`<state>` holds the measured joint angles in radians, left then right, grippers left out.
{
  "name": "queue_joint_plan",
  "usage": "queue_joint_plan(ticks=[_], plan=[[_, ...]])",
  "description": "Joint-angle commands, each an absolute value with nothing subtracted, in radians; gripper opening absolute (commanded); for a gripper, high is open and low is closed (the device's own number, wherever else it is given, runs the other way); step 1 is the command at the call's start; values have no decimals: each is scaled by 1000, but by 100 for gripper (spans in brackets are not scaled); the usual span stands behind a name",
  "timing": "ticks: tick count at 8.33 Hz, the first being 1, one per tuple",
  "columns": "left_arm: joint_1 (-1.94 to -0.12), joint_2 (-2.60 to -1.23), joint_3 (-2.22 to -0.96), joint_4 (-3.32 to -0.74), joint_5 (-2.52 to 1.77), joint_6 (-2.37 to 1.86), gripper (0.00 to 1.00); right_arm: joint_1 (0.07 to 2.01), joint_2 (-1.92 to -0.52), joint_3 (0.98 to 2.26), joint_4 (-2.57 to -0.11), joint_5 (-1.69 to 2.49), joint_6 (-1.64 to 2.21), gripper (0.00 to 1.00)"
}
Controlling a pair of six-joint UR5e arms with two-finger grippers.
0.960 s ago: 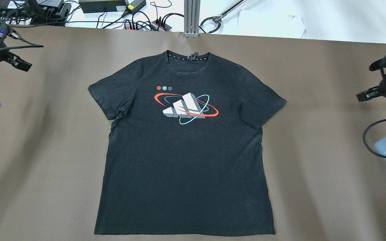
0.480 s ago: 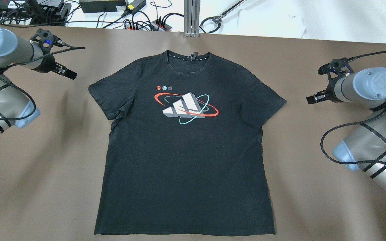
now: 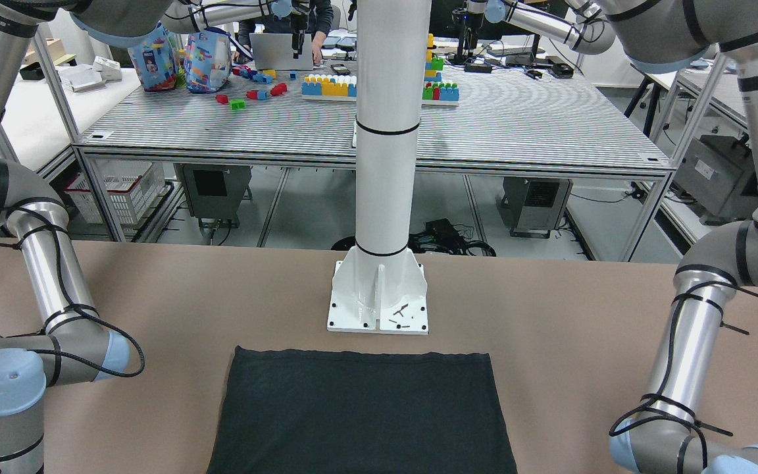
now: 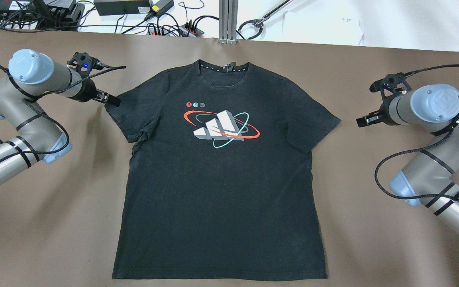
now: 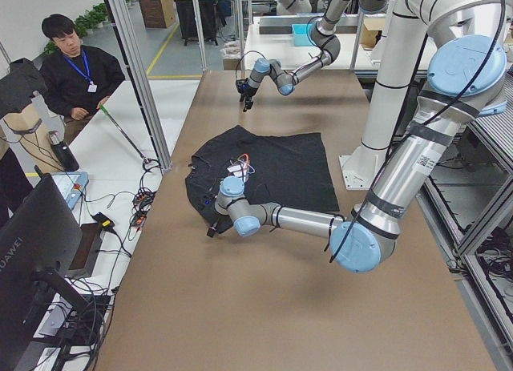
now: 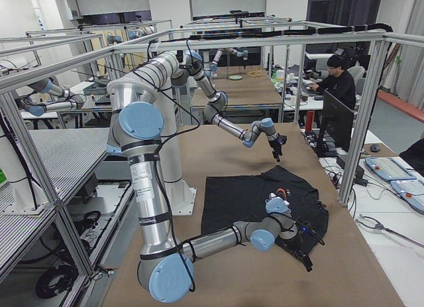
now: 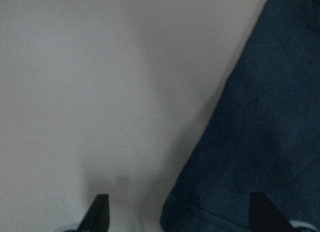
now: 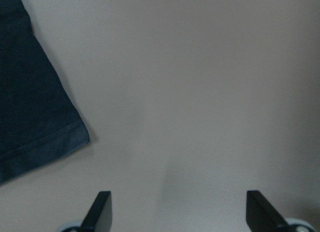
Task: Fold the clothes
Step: 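Move both grippers in toward the shirt's shoulders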
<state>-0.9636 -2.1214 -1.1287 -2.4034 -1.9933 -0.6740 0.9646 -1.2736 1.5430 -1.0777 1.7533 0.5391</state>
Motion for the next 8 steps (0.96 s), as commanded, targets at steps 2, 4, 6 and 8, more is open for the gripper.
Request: queue_joint_plan(ticks=[2, 4, 6, 8], plan=[[-956, -2131, -1091, -2418, -2006, -689, 75, 963, -1273, 1542, -1077, 1753, 540, 94], [-956, -2135, -1083, -2419, -2011, -689, 33, 963, -1273, 1542, -1077, 1753, 541, 94], [-956, -2134, -1083, -2424, -2011, -689, 11, 963, -1273, 1543, -1077, 1753, 546, 94], [-959, -2132, -1089, -2431, -2032, -689, 0, 963, -1273, 1545, -1075, 1753, 552, 94]])
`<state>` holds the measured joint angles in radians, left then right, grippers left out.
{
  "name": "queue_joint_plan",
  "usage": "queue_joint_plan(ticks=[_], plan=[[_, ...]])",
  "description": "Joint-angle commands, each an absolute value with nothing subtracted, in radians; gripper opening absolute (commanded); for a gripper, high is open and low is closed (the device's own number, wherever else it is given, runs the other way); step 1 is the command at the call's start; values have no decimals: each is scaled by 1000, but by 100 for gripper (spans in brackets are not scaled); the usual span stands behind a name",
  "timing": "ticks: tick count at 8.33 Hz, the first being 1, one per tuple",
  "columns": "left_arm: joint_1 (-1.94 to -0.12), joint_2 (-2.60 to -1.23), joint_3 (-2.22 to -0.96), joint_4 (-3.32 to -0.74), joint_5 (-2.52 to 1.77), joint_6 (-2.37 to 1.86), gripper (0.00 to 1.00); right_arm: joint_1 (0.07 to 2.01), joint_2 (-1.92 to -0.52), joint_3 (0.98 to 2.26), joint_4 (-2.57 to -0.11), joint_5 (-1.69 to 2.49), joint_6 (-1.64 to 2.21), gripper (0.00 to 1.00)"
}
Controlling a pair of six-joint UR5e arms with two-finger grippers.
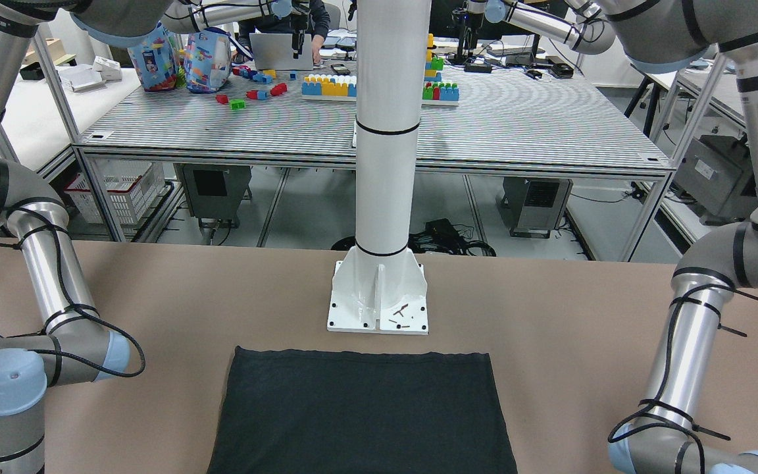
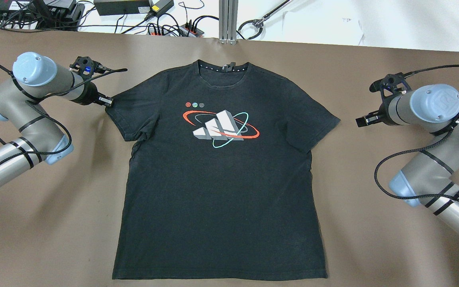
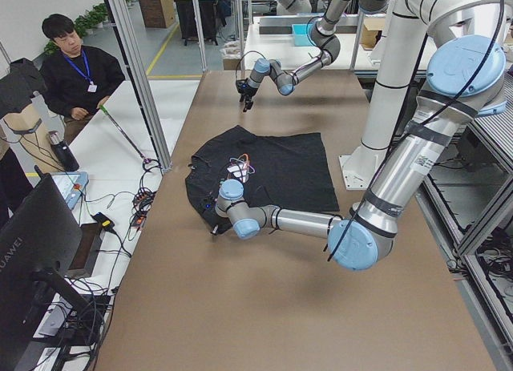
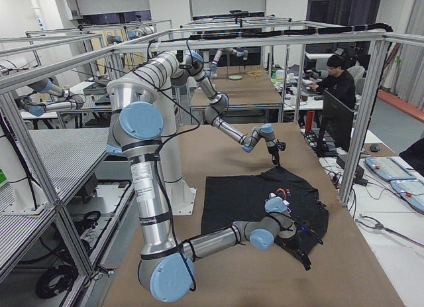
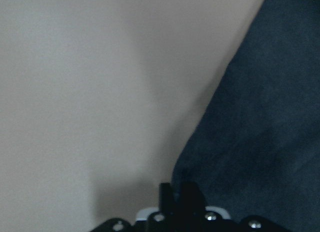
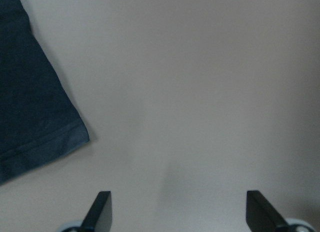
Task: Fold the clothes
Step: 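Move both grippers in toward the shirt's shoulders, then grasp the sleeve nearest the left gripper and fold it onto the shirt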
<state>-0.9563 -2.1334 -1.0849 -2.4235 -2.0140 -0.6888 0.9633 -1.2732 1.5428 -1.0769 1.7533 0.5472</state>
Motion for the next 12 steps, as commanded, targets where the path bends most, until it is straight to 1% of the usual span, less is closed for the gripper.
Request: queue_joint_plan(ticks=[1, 3, 6, 9, 12], plan=[[-963, -2131, -1094, -2433, -2034, -692, 0, 963, -1273, 1545, -1075, 1753, 552, 94], [-962, -2132, -1104, -2436, -2034, -695, 0, 963, -1273, 1545, -1075, 1753, 552, 94], [-957, -2146, -1175, -2428, -2033, -788, 0, 963, -1273, 1545, -1075, 1753, 552, 94], [-956, -2236, -1181, -2405, -2023, -937, 0, 962, -1273, 1545, -1075, 1753, 551, 94], [-895, -2307, -1181, -2356, -1955, -997, 0, 957, -1273, 1546, -1075, 1753, 552, 94]])
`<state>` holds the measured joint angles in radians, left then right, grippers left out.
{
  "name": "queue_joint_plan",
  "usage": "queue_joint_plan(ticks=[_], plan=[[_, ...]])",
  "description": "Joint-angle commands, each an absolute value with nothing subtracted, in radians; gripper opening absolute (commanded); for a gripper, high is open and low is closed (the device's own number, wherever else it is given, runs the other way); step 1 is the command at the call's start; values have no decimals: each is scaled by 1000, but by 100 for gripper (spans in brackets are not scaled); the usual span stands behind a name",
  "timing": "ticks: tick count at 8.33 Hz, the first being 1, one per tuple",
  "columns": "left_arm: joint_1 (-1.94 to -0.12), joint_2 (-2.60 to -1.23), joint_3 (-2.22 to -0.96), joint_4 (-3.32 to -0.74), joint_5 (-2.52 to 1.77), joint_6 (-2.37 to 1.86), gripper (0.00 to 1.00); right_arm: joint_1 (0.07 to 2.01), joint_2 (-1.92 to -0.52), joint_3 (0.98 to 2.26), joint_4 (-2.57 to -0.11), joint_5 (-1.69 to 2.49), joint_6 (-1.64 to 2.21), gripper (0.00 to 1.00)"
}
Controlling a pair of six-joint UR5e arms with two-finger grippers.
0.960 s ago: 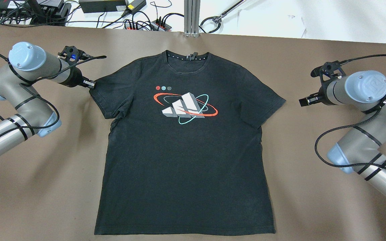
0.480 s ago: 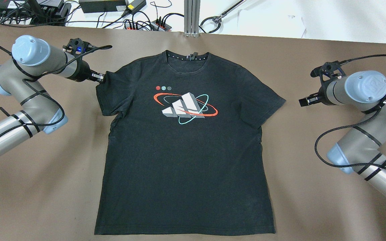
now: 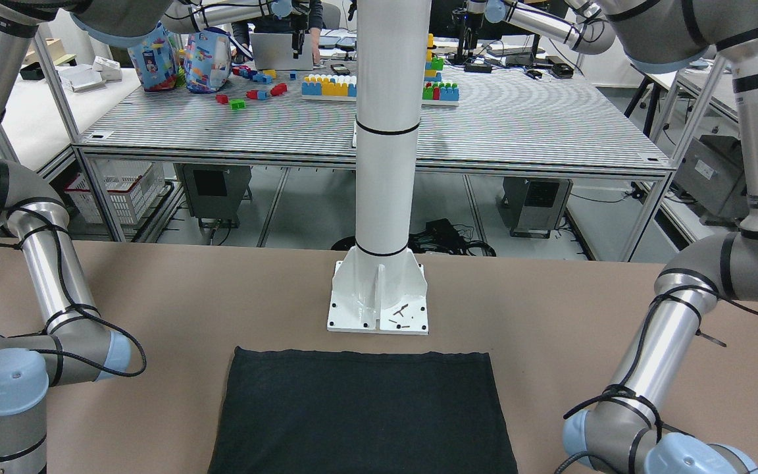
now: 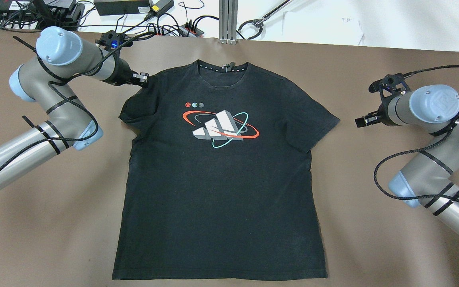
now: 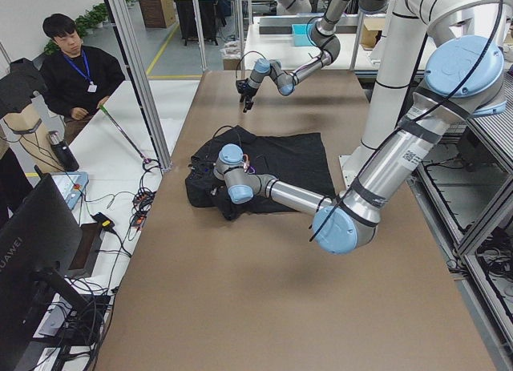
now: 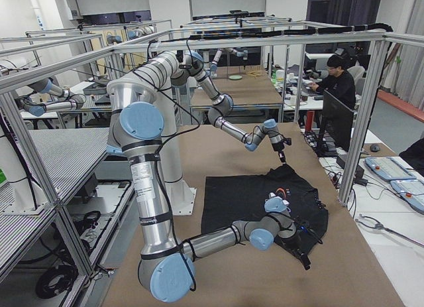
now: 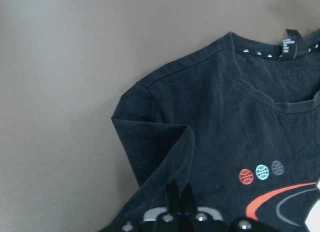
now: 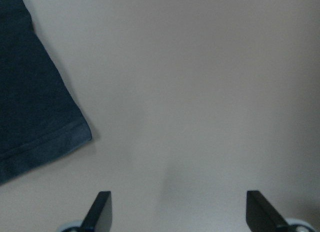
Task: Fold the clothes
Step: 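Grasp the sleeve nearest the left gripper and fold it onto the shirt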
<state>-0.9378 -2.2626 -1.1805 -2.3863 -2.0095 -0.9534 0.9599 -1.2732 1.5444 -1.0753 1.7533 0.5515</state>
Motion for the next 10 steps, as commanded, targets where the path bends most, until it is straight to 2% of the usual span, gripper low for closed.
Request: queue_joint_plan(ticks=[1, 5, 10], plan=[[-856, -2330, -1181, -2353, -1912, -1035, 0, 957, -1273, 1545, -1075, 1753, 552, 94], [-733, -2414, -1177, -2246, -1761, -1097, 0, 951, -1273, 1540, -1075, 1753, 551, 94], [-724, -2434, -1167, -2244, -1756, -1101, 0, 950, -1273, 1542, -1075, 1753, 551, 94]])
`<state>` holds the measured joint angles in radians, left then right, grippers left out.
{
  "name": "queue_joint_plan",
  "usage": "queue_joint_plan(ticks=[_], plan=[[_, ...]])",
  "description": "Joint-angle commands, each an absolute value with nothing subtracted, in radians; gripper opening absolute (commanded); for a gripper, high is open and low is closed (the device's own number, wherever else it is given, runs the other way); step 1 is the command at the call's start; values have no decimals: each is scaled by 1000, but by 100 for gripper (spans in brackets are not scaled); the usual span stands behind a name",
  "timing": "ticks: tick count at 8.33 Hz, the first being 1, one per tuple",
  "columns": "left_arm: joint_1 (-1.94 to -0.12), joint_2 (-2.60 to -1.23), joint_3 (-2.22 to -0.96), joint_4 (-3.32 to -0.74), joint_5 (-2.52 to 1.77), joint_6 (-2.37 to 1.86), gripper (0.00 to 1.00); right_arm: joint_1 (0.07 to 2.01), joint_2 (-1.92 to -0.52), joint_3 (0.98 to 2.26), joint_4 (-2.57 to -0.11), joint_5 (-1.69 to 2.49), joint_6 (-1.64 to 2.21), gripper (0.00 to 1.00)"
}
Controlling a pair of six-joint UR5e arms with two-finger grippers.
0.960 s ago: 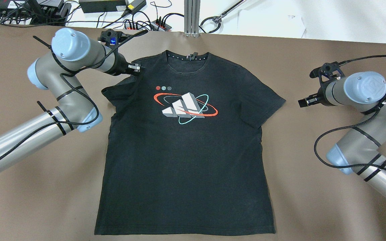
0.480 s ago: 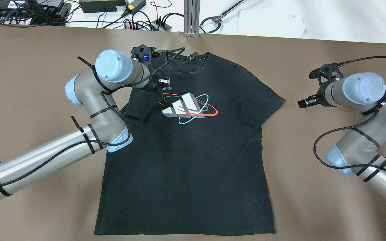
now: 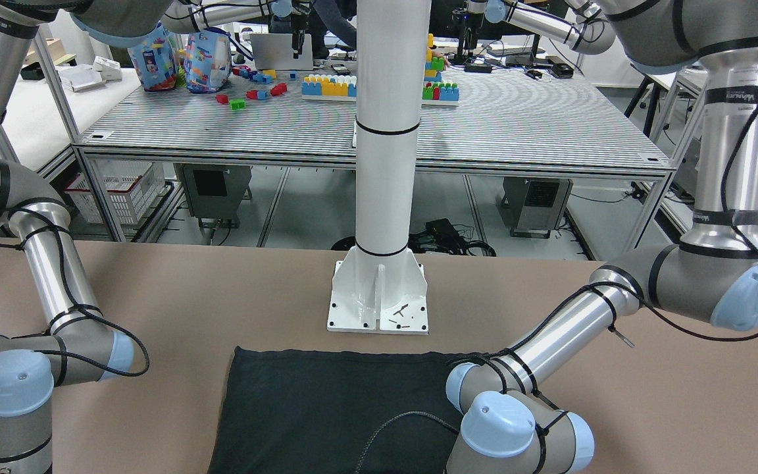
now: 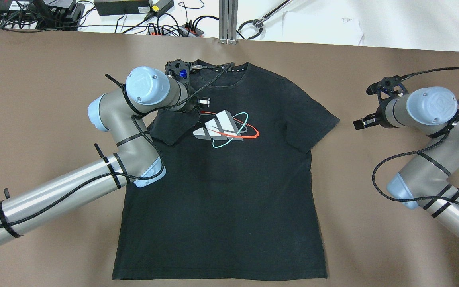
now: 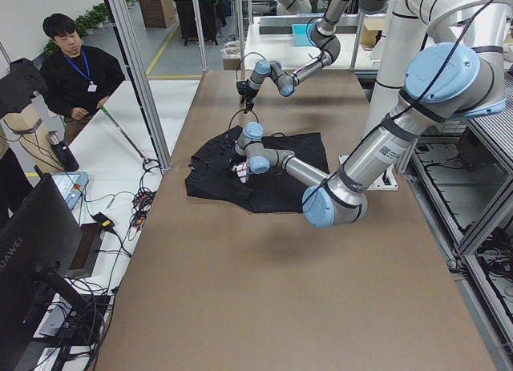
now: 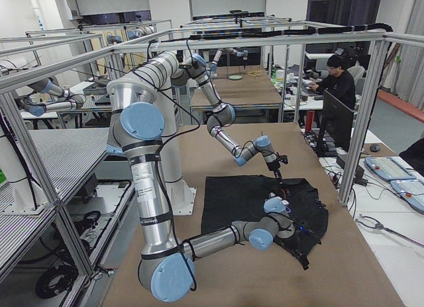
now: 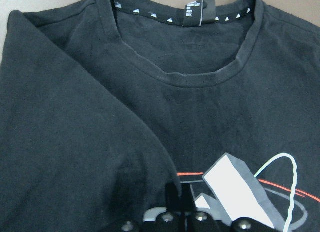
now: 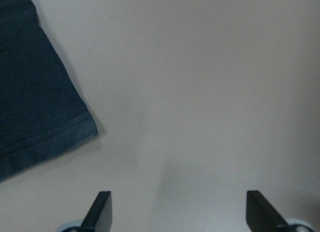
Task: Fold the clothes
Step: 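Grasp the sleeve nearest the left gripper and fold it onto the shirt, then grasp the sleeve nearest the right gripper and fold it inward while left gripper holds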
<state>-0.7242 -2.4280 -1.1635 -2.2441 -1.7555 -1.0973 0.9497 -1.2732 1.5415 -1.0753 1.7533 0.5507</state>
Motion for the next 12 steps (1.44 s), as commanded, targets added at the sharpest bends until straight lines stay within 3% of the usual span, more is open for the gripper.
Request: queue_joint_plan(ticks=[1, 2, 3, 4, 7, 9, 12], plan=[[-719, -2436, -1166, -2247, -1756, -1101, 0, 950, -1273, 1542, -1075, 1753, 551, 94], [-709, -2434, -1166, -2249, -1756, -1101, 0, 950, -1273, 1543, -1075, 1753, 551, 94], [-709, -2437, -1167, -2249, -1761, -1103, 23, 948, -1273, 1545, -1075, 1753, 551, 94], [-706, -2437, -1167, -2256, -1769, -1097, 99, 950, -1273, 1543, -1075, 1753, 551, 94], [-689, -2457, -1178, -2296, -1756, -1211, 100, 945, -1243, 1533, -1081, 1756, 548, 95], [-689, -2448, -1177, -2342, -1756, -1230, 100, 940, -1136, 1438, -1068, 1772, 691, 94], [-686, -2445, -1172, -2342, -1755, -1236, 100, 924, -1117, 1259, -767, 1776, 917, 90]])
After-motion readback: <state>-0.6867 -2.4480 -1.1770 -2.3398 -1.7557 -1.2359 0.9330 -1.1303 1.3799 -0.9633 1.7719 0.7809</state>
